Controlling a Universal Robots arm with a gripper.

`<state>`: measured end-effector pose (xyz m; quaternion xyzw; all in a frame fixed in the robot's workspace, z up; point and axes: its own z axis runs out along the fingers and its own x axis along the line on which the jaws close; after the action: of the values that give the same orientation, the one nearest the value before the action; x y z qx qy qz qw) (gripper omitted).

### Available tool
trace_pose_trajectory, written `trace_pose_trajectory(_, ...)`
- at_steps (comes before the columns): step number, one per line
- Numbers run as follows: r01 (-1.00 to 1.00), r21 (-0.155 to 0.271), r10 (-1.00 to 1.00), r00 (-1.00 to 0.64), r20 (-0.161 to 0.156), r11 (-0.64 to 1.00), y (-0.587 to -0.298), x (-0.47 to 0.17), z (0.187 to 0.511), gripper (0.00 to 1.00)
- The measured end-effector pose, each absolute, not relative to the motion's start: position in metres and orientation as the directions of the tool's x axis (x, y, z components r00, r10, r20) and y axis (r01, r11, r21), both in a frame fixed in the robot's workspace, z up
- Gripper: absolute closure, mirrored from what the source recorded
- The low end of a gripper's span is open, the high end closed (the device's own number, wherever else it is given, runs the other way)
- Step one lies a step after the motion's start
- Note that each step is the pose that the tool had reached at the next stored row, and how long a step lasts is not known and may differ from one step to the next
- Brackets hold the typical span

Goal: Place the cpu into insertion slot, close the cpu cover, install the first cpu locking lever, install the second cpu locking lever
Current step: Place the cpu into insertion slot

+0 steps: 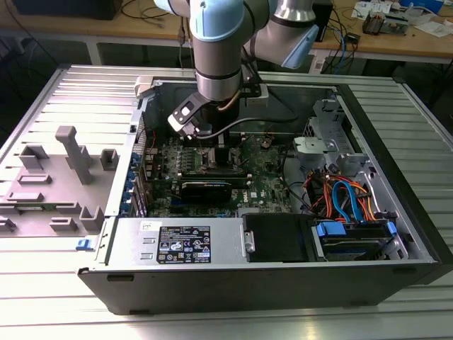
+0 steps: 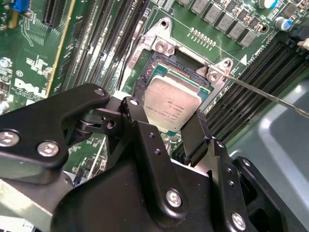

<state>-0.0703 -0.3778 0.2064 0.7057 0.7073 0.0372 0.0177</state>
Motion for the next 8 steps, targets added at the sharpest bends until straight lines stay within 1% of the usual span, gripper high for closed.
trace_pose_trajectory(8, 0.997, 0.077, 1.000, 0.010, 0.027, -0.012, -0.3776, -0.0710, 0.2012, 0.46)
